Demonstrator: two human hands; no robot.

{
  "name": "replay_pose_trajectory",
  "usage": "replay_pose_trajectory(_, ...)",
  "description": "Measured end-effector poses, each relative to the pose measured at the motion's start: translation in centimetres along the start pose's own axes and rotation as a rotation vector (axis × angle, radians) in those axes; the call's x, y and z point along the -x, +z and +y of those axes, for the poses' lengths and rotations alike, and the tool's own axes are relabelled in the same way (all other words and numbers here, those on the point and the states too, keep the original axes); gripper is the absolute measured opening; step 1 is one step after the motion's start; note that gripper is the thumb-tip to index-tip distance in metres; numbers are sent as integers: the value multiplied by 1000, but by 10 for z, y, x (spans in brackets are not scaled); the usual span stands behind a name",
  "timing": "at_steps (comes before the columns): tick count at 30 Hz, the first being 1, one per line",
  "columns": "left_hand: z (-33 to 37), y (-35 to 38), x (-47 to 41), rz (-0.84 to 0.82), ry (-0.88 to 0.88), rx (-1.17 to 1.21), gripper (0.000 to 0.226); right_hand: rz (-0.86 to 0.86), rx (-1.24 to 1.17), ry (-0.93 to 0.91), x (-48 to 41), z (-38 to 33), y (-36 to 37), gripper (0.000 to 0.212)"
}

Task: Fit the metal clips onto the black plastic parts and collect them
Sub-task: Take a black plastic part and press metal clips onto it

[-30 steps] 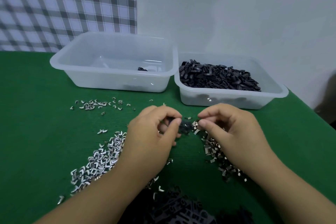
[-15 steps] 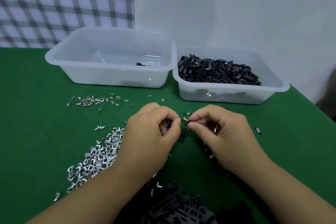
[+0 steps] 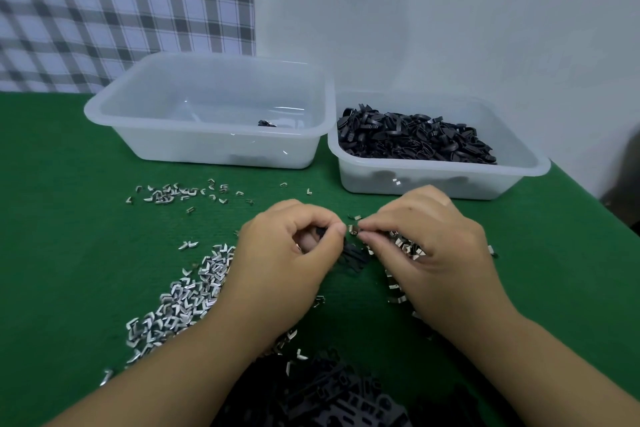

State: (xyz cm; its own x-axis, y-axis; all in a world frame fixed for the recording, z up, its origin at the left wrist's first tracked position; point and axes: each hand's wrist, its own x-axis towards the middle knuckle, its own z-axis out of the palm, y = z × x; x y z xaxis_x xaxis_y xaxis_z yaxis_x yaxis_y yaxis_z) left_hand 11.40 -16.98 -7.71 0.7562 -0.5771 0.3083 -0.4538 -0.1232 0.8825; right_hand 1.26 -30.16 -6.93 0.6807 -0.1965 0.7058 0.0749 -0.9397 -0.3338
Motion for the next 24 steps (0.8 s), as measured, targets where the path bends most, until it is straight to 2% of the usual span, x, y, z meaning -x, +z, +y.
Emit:
replay_pose_trajectory(5,3,1,-2,-61,-100,278,25,45,-7,88,-1,2,-2,2)
replay_pose_trajectory(9,3,4,-3,-57,-150,342,40,48,-3,105,-1,2,-2,4)
replay_pose_trajectory(12,3,2,-2,-26,-189,394,37,40,56,56,0,1,0,2)
replay_pose_trajectory(17,3,2,-2,-52,-189,317,18,41,143,28,0,0,-1,4)
replay_pose_trajectory(24,0,2,-2,-68,-167,278,20,6,159,5,1,-1,-2,6)
